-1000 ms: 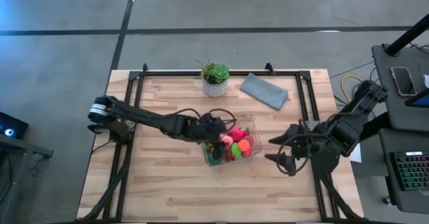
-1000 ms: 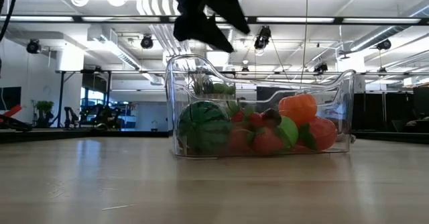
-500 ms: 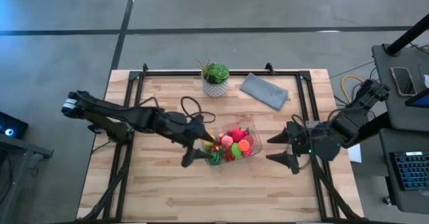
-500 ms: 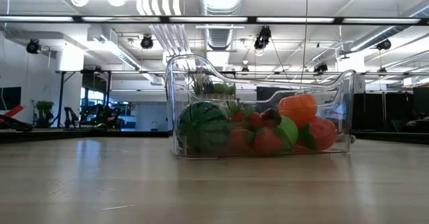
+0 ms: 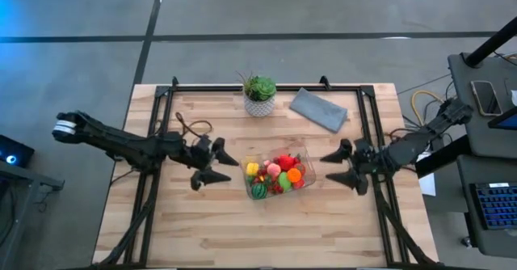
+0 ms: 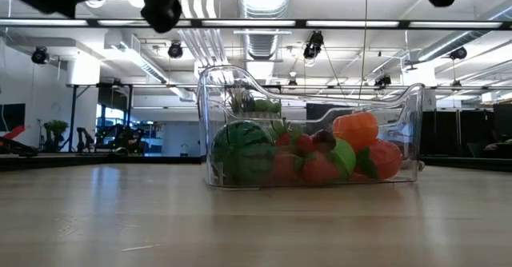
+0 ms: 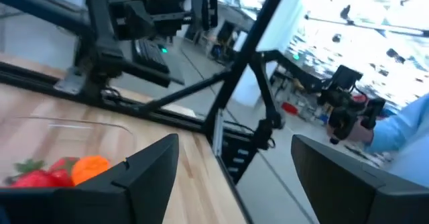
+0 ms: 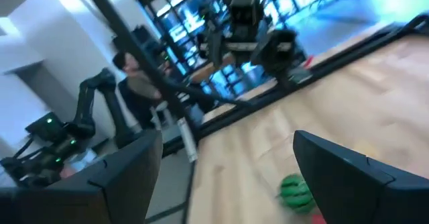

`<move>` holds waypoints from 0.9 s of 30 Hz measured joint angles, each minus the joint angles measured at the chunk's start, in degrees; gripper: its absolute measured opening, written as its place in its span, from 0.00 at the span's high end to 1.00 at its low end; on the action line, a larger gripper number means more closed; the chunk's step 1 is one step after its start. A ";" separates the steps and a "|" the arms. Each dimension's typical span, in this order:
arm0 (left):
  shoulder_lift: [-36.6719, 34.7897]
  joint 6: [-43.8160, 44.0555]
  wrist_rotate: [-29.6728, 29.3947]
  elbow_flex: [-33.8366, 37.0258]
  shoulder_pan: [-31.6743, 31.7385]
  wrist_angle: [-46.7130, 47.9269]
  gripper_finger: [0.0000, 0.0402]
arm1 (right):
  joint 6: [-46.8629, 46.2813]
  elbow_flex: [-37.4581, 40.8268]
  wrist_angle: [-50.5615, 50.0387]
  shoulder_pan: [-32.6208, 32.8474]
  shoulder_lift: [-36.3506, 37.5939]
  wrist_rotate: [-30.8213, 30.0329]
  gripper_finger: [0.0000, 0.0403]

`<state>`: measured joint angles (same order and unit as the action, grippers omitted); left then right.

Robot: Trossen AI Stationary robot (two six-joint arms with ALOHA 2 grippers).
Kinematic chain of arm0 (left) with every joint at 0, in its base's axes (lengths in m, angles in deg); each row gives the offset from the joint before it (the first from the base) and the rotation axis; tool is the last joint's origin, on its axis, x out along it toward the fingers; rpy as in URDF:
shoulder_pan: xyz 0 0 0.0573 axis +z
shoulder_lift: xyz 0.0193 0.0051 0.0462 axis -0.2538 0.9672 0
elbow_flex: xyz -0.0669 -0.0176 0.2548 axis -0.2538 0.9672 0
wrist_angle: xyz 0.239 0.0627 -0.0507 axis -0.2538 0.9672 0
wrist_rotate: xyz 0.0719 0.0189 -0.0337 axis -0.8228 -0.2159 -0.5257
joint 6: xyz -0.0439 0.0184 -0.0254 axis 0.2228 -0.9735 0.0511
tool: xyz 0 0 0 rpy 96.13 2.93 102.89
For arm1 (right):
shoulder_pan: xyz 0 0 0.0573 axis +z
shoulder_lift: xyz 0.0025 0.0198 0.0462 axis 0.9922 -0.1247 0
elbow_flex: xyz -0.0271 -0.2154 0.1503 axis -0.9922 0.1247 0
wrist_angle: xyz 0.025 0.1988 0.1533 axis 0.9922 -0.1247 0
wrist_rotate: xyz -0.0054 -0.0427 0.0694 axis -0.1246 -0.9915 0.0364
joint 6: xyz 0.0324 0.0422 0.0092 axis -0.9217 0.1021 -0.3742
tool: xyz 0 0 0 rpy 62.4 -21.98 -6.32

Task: Pick and placing Produce into tupperware
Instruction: Return to Home Position

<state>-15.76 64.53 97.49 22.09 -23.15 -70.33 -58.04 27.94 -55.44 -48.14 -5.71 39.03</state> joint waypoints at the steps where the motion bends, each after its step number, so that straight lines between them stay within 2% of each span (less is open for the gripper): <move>1: -1.36 0.04 -0.06 1.50 0.53 -0.58 0.32 | 1.25 0.87 -0.23 -0.74 1.95 0.02 0.19; 7: -11.85 -0.01 -0.02 9.00 3.87 -0.22 0.32 | 7.78 4.58 -0.96 -4.63 13.79 0.81 0.19; 16: -33.21 1.13 -0.31 16.98 8.66 12.72 0.32 | 11.17 10.64 -5.47 -5.59 29.90 0.90 0.19; 18: -36.73 1.45 -1.57 17.36 8.99 19.15 0.32 | 12.09 12.45 -5.59 -5.59 32.57 0.90 0.19; 22: -44.95 1.56 -7.71 17.21 9.09 33.33 0.32 | 14.59 16.11 -5.59 -5.59 37.12 0.71 0.19; 27: -53.28 1.50 -11.91 17.25 9.09 45.17 0.32 | 16.04 20.46 -5.18 -5.62 40.44 0.45 0.19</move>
<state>-69.05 66.03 85.58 39.34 -14.06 -25.16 -42.00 48.40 -60.62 -53.76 34.73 39.48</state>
